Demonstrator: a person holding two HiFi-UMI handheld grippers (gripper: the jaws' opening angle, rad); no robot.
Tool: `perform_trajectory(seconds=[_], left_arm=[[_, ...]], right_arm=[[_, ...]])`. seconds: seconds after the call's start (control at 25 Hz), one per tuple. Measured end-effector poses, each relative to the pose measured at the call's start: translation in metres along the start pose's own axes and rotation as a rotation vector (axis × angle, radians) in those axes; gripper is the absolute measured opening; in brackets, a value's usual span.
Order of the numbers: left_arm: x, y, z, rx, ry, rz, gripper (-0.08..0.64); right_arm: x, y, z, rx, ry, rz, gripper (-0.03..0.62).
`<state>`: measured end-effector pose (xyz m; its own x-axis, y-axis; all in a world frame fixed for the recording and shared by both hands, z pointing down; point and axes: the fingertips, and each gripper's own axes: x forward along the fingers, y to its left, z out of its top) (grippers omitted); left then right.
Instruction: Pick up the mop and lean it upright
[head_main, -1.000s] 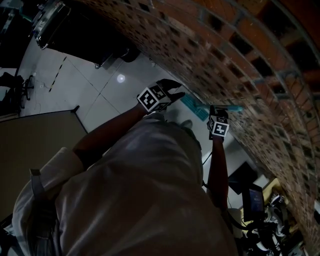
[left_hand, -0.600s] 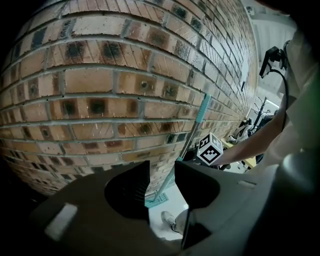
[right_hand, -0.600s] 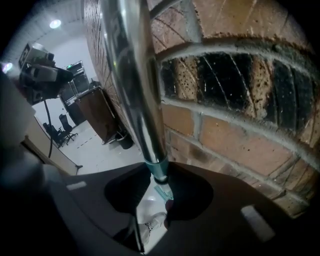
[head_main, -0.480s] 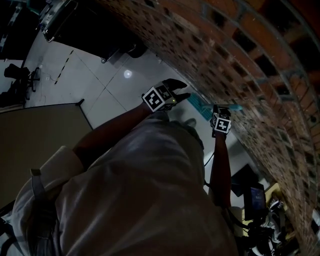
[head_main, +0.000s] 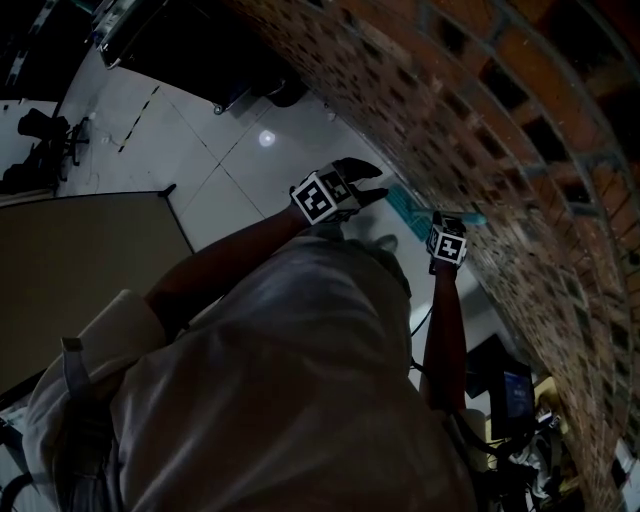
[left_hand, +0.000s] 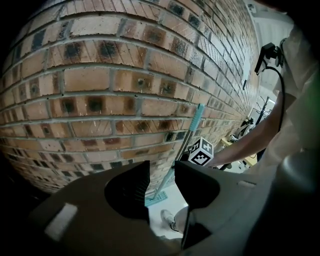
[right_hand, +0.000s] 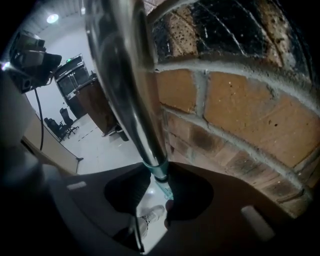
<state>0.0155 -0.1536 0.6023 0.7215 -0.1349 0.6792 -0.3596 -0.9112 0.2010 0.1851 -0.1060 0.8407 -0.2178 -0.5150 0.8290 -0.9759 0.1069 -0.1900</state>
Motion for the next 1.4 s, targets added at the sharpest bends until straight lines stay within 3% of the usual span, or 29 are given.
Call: perform_trajectory(seconds=[0.92,1.04,1.4], left_arm=[[-0.023,0.0,-0.02,-0.047,0.031,0.067,0.175],[-0.025,-0.001,-0.023,-0.049,0.036,0.07,0.175],[-0.027,-0.01,-0.033,-0.051,0.065,0.07,0.175]], right_arm=[[0.048,-0.004,-0.028,-0.028,0.111,0.006,0.114],[0.052,0.0,-0.029,-0.015,0.119,0.023,0.114],[0.06,-0.023,-0.016,0.053,0.107,-0.034,0.117]])
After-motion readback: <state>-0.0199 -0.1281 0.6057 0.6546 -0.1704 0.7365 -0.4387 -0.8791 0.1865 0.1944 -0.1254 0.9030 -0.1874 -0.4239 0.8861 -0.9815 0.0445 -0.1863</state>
